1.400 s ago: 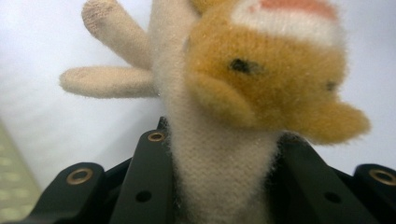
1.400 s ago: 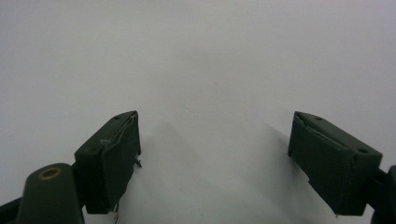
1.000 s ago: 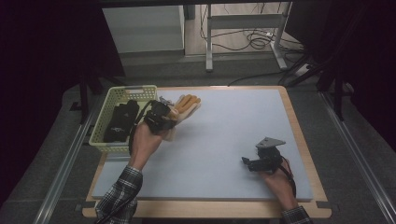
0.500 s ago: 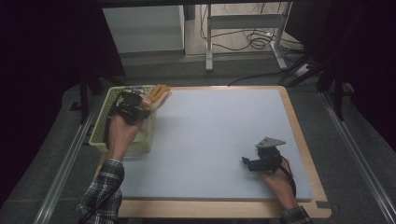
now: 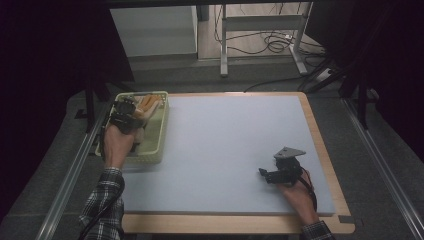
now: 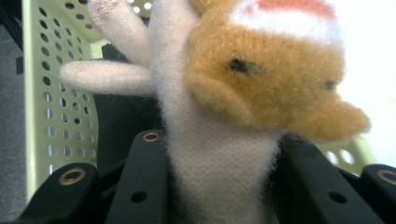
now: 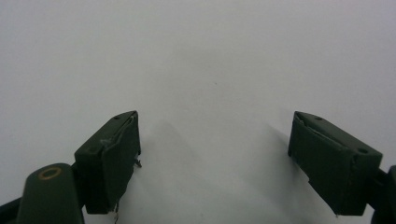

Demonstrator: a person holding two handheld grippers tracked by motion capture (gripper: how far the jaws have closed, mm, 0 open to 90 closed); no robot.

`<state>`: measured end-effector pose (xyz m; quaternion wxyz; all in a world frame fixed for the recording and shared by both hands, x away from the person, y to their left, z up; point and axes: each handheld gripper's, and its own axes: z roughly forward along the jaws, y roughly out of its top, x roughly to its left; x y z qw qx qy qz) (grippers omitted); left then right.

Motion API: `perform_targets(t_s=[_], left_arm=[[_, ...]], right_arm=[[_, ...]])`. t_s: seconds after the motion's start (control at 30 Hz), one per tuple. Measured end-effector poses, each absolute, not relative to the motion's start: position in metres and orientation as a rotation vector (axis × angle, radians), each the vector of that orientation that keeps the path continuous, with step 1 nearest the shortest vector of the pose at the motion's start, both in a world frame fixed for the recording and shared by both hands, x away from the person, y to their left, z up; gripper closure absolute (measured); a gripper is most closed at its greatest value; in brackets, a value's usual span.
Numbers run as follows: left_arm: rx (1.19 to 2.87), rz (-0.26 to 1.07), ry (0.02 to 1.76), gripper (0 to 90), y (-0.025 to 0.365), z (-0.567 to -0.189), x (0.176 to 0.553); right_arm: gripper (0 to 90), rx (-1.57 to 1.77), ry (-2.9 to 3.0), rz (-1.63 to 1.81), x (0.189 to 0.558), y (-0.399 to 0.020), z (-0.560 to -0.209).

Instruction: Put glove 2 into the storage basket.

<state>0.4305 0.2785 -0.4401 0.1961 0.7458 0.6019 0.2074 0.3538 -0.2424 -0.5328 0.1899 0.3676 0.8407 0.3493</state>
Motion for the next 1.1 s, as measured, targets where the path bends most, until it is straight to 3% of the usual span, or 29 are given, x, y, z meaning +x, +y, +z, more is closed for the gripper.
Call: perform_targets(t_s=[0.4,0.57,0.67,0.77,0.87,0.9,1.03,1.1], left_arm=[[2.176,0.547,1.795,65.5,0.265,-0.481,0.466],[2.202,0.498,1.76,63.9,0.258,-0.49,0.471],[2.257,0.409,1.741,52.3,0.25,-0.499,0.476],[2.284,0.524,1.756,38.1,0.248,-0.497,0.476],[2.236,0.497,1.75,17.9,0.258,-0.488,0.471],[2.211,0.482,1.739,14.9,0.261,-0.483,0.468],[2.16,0.469,1.657,10.9,0.267,-0.463,0.456],[2.128,0.442,1.623,15.5,0.271,-0.456,0.452]], right_arm=[[16.5,1.033,2.363,0.983,0.354,-0.242,-0.533],[16.5,1.033,2.363,0.983,0.354,-0.242,-0.533],[16.5,1.034,2.363,0.983,0.354,-0.242,-0.533],[16.5,1.032,2.362,0.983,0.354,-0.242,-0.533],[16.5,1.033,2.363,0.983,0.354,-0.242,-0.533],[16.5,1.034,2.363,0.983,0.354,-0.242,-0.533],[16.5,1.033,2.363,0.982,0.354,-0.242,-0.533],[16.5,1.033,2.363,0.982,0.354,-0.242,-0.533]])
